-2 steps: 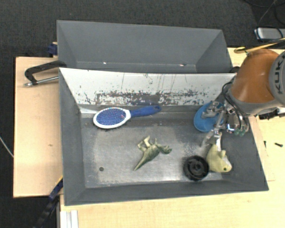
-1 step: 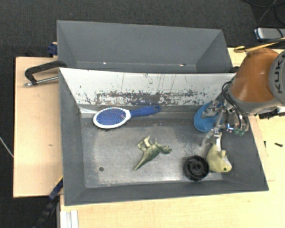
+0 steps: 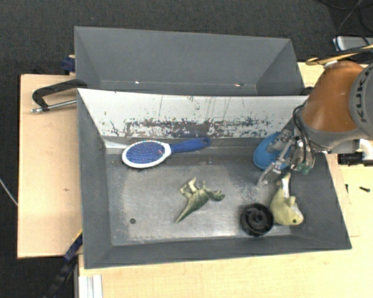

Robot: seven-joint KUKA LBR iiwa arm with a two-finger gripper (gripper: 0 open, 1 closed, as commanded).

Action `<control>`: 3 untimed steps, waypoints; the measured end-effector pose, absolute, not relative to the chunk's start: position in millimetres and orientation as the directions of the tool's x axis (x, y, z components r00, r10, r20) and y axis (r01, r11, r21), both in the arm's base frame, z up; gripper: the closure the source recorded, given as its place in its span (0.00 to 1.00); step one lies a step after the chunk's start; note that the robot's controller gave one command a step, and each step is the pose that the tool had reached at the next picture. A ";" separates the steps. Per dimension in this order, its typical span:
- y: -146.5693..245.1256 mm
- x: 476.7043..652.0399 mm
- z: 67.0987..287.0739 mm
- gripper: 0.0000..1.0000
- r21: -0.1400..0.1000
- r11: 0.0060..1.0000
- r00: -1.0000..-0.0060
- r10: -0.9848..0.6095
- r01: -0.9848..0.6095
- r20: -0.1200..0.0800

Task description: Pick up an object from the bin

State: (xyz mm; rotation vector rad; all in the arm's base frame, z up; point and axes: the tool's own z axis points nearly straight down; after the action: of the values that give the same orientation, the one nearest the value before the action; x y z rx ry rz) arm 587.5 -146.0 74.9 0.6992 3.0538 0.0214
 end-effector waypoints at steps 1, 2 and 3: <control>-142.1 590.1 77.1 0.00 0.007 0.902 -0.902 0.431 0.431 -0.004; -138.8 589.2 79.0 1.00 0.009 0.904 -0.904 0.427 0.427 0.011; -135.8 592.0 117.7 1.00 0.006 0.906 -0.906 0.423 0.423 -0.008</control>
Offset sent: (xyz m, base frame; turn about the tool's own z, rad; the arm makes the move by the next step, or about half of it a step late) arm 0.0000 0.0000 0.0000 0.0000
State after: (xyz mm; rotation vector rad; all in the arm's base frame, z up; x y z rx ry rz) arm 592.0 -135.8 117.7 0.6791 3.0583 0.0066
